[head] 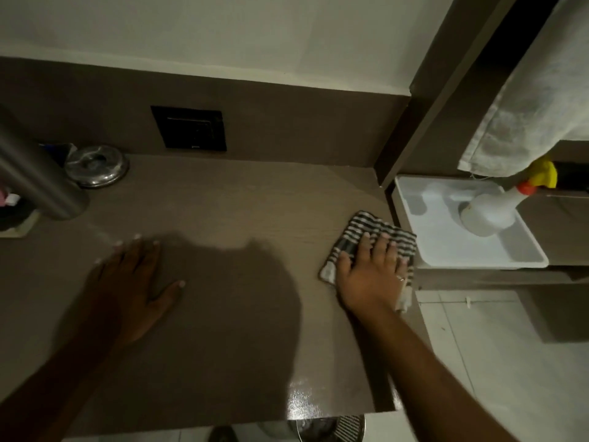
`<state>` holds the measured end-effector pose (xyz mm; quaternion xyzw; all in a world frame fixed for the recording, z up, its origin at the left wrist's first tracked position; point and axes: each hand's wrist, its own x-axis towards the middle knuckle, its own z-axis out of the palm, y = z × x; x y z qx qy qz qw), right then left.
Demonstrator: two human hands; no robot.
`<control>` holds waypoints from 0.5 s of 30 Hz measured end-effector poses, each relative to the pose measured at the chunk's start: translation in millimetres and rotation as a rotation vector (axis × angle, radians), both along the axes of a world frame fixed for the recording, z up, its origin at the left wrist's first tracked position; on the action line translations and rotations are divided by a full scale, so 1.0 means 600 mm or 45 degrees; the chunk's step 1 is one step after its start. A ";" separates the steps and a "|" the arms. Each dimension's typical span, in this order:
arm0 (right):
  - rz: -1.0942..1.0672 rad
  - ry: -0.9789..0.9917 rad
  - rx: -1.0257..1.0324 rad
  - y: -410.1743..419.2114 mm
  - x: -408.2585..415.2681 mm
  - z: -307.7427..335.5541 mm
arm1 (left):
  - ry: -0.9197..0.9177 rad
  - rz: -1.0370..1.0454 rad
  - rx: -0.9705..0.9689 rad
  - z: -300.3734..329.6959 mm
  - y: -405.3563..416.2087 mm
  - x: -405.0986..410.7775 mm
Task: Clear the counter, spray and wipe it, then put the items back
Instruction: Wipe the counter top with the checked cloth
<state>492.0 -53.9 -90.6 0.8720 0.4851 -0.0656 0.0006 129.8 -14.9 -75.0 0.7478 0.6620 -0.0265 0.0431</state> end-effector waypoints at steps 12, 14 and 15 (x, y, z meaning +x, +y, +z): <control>0.478 0.605 0.283 -0.037 -0.100 0.058 | 0.046 0.035 -0.159 0.046 0.007 0.052; 0.281 0.534 0.380 -0.056 -0.052 0.064 | -0.141 -0.051 -0.005 0.050 -0.009 0.123; 0.216 0.460 0.373 -0.068 -0.028 0.064 | -0.207 -0.133 0.036 0.050 -0.013 0.165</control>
